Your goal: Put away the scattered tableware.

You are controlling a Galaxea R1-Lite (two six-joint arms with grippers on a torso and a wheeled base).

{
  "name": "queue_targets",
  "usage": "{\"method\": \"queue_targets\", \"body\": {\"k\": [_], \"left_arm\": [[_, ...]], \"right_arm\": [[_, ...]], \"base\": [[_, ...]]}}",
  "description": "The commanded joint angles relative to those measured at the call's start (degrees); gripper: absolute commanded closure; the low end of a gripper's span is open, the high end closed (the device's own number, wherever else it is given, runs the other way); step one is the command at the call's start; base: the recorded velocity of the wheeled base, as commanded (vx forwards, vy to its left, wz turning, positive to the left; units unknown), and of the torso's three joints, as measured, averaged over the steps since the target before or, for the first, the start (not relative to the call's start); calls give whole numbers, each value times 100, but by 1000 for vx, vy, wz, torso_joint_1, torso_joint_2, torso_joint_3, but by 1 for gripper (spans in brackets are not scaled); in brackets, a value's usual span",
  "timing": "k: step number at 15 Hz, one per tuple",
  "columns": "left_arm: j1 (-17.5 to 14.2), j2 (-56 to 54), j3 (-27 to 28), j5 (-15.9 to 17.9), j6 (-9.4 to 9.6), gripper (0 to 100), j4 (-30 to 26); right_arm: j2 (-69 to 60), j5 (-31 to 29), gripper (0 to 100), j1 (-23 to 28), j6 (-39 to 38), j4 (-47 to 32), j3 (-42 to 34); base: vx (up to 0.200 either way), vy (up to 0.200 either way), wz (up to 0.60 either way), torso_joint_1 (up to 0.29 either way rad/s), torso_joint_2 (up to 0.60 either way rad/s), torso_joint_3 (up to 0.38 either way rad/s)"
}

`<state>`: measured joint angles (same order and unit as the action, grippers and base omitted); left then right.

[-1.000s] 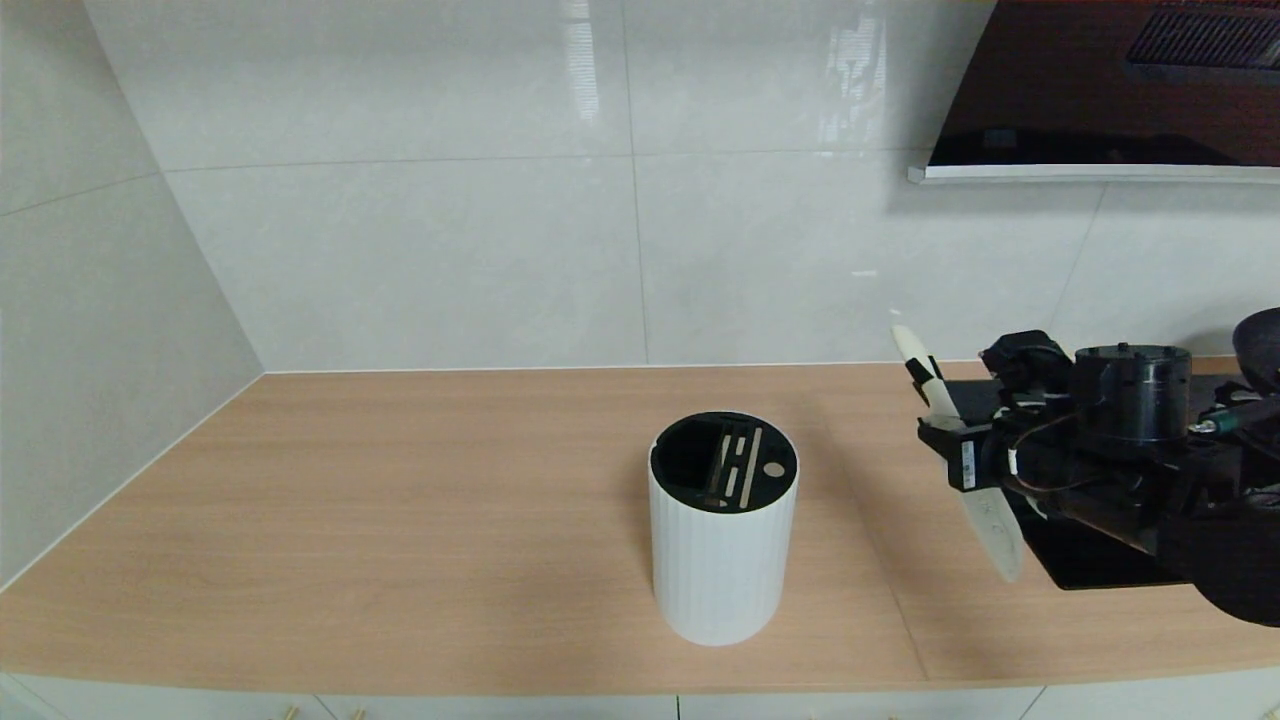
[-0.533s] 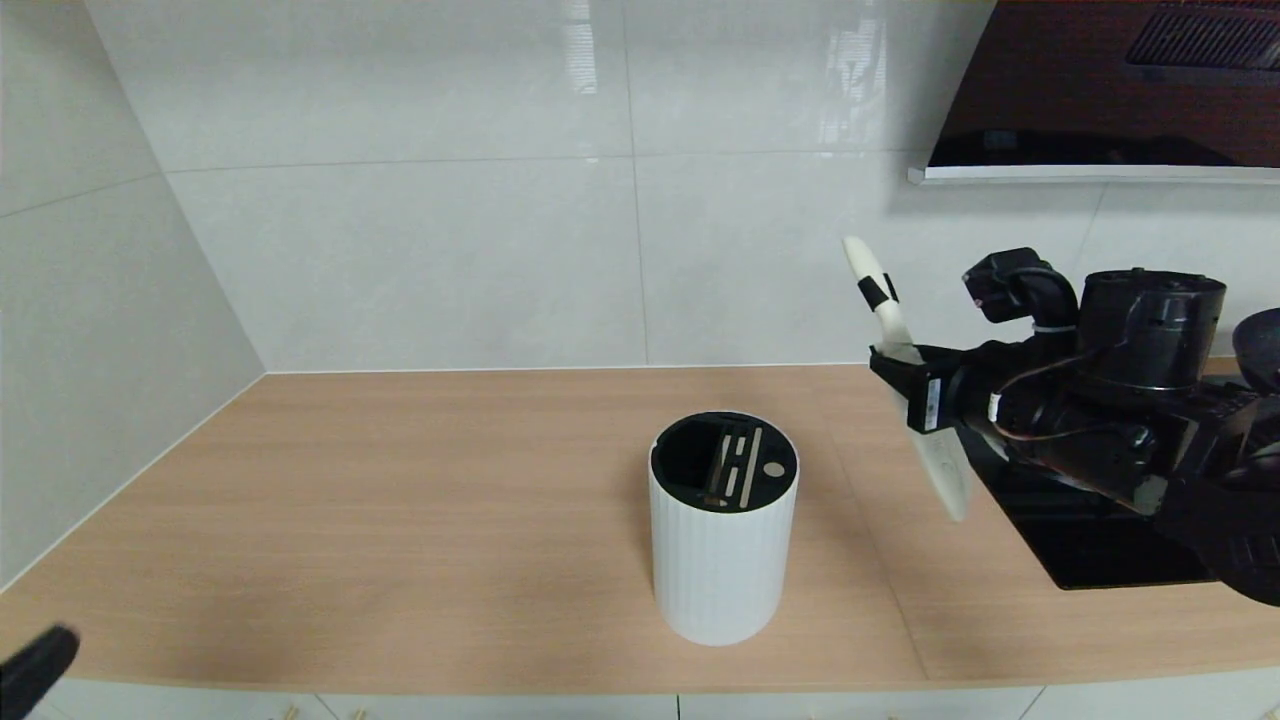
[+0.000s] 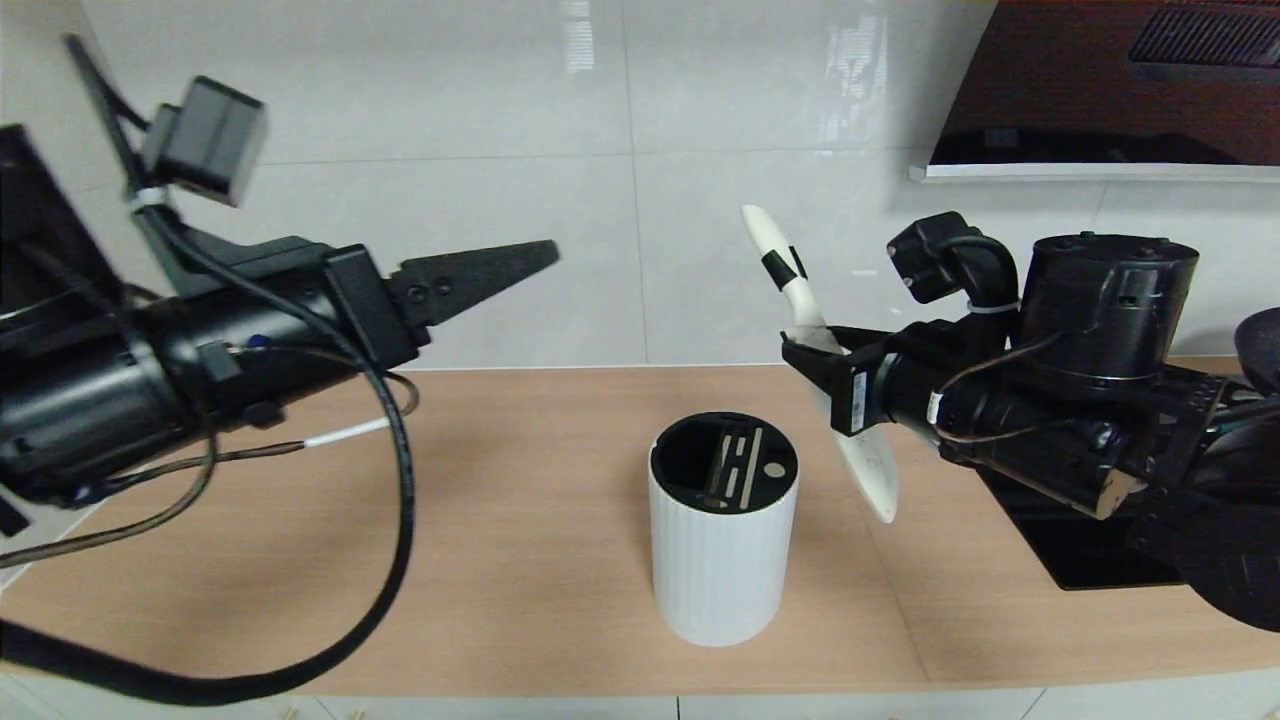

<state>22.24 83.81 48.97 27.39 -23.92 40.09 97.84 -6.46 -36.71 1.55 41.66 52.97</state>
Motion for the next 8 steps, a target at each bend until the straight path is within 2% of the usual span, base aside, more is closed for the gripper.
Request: {"method": "queue_targets", "body": {"k": [1,3,8], "left_arm": [[316,1094,552,398,-298,0,95],[475,1542,781,398,-298,0,121],[870,2465,1818,425,-315,0,95]], "right_arm": [[200,-22,100,-188,-5,0,179],[235,-39,100,-223,-14,9,144],[42,-321,100,-179,-23,44,-76]], "base": [[0,0,0,0,0,0],[0,0,0,0,0,0],[0,0,0,0,0,0]]}}
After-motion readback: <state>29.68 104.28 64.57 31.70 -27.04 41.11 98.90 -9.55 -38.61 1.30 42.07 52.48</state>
